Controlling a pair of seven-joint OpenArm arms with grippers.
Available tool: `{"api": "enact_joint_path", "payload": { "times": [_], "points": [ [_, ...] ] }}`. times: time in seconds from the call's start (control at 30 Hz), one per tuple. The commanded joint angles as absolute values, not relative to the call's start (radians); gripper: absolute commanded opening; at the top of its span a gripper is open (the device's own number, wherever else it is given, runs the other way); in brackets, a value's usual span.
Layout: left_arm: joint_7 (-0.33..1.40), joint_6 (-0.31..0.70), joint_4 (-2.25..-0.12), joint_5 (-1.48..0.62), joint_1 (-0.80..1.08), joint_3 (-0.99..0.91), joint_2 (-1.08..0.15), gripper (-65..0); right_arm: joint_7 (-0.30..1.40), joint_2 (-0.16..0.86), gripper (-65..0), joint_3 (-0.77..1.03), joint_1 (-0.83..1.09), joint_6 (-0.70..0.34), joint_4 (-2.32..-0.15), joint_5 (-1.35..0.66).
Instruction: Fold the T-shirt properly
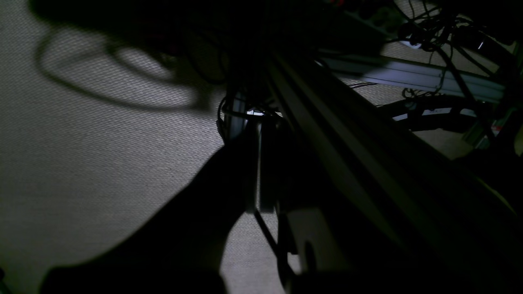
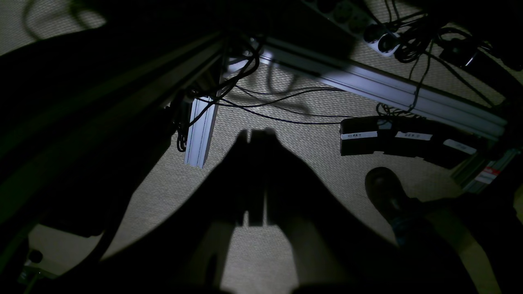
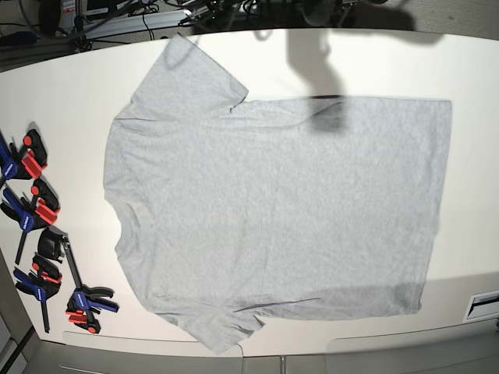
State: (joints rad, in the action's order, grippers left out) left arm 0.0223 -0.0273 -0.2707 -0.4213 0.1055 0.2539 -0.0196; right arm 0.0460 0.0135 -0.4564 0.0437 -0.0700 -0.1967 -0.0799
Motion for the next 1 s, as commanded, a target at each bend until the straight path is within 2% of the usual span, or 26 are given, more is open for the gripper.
{"api": "enact_joint_path", "payload": {
  "times": [0.0,0.97],
  "points": [
    [0.030,-0.030,-0.271,-0.409,0.117,0.256,-0.014,-64.9,0.045,0.011,-65.0,-0.458,0.036,-0.065,-0.203,-0.084],
    [0.034,-0.030,-0.271,-0.418,0.118,0.256,-0.015,-64.9,0.026,0.012,-65.0,-0.458,0.037,-0.065,-0.203,-0.085]
  ]
}}
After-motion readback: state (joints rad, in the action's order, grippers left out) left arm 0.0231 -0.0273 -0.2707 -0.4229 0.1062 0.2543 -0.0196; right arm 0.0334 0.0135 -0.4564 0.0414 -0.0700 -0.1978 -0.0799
